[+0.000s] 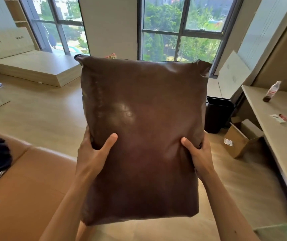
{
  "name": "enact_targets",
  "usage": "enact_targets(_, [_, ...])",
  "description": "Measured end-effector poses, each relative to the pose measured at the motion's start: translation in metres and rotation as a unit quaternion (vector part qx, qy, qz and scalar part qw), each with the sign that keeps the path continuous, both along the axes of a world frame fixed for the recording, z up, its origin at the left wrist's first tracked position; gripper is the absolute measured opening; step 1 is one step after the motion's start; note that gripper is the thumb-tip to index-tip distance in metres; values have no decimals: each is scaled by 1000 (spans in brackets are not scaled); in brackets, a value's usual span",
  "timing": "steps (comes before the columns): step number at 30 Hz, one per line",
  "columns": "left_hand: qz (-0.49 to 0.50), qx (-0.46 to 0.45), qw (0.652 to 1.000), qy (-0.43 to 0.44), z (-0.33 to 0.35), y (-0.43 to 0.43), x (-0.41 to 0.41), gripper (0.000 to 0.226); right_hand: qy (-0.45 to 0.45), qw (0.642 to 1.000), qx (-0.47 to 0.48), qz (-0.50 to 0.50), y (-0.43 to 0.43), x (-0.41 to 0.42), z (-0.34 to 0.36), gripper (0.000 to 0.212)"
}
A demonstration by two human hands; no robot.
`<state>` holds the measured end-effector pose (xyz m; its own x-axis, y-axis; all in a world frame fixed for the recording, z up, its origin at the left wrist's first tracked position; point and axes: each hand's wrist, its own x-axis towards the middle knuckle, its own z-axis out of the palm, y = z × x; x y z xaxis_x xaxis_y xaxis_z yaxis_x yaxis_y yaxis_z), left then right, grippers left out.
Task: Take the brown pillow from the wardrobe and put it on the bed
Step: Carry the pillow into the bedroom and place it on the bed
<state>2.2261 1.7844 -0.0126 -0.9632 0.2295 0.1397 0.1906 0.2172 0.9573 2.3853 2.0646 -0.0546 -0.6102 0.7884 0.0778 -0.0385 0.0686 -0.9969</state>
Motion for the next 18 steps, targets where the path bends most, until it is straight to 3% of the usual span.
enact_targets(9, [17, 29, 999, -3, 2, 87, -89, 82, -3, 999, 36, -19, 79, -85, 12, 105])
enact_targets(18, [33, 40, 998, -37, -15, 180, -246, 100, -14, 999, 45, -7, 173, -241, 6, 117])
